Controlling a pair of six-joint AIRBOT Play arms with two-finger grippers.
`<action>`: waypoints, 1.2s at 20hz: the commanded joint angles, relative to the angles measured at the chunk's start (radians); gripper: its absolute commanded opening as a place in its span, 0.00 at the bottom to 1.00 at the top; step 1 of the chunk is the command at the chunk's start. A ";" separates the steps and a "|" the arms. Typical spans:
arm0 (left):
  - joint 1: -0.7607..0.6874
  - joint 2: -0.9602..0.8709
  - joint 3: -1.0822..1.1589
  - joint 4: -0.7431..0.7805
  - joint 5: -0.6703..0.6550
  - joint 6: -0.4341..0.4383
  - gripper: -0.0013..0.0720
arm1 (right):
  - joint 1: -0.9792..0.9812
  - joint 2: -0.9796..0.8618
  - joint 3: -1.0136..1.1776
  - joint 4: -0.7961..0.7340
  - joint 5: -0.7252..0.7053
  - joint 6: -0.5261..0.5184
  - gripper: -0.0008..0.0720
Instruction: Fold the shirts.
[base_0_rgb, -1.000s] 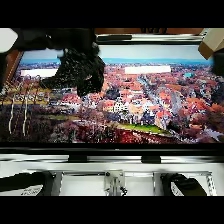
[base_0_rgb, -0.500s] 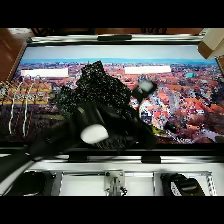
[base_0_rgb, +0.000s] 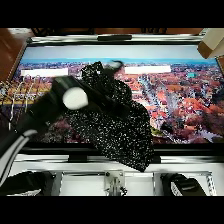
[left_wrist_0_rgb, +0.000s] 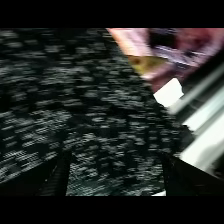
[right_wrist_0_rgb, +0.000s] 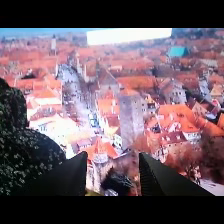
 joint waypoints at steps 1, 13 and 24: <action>0.208 -0.008 -0.020 0.097 -0.301 0.050 0.89 | 0.000 -0.149 -0.057 -0.015 0.046 -0.085 0.59; 0.326 0.030 -0.706 -0.237 -0.109 0.176 0.90 | 0.000 -0.710 -0.295 0.375 0.134 -0.239 0.63; 0.327 -0.041 -0.721 -0.246 0.097 0.165 0.83 | 0.000 -0.772 -0.536 0.386 0.061 -0.299 0.80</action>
